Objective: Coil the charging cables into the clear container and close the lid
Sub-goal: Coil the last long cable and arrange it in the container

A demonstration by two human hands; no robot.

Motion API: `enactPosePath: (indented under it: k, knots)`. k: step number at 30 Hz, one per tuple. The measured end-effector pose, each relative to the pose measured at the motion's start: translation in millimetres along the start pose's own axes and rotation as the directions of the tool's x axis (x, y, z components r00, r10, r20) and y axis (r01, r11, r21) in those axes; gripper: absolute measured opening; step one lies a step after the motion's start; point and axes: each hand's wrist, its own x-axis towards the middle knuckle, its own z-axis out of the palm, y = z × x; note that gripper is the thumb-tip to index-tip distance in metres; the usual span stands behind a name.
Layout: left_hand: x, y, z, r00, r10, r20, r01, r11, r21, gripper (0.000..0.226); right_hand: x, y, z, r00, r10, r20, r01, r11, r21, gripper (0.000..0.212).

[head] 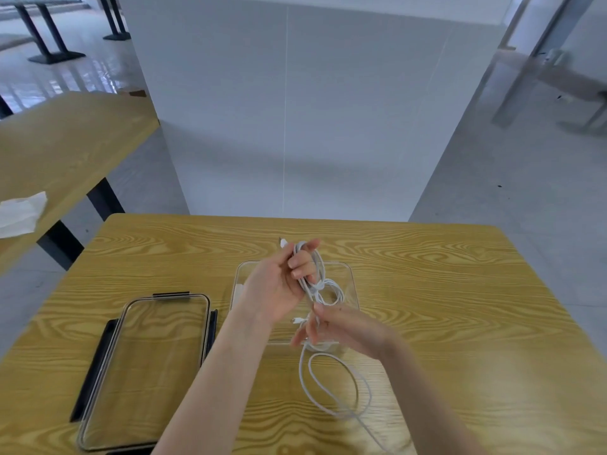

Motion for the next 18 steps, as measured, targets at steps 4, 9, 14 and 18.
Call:
enactPosePath:
  k: [4, 9, 14, 18]
  knots:
    - [-10, 9, 9, 0.996, -0.017, 0.091, 0.018, 1.000, -0.011, 0.039, 11, 21, -6, 0.999, -0.034, -0.011, 0.035, 0.988, 0.150, 0.054]
    - [-21, 10, 7, 0.963, -0.140, 0.229, 0.087, 0.970, 0.226, 0.041, 14, 24, -21, 0.984, 0.133, -0.115, -0.108, 0.973, 0.203, 0.041]
    - [-18, -13, -2, 0.974, -0.210, 0.085, 0.125, 0.812, 0.570, 0.043, 15, -4, -40, 0.905, 0.155, -0.396, -0.163, 0.986, 0.014, 0.034]
    - [-6, -28, -7, 0.985, -0.120, -0.123, 0.172, 0.701, 0.692, 0.038, 3, -49, -37, 0.860, 0.126, -0.495, -0.183, 0.981, -0.068, 0.034]
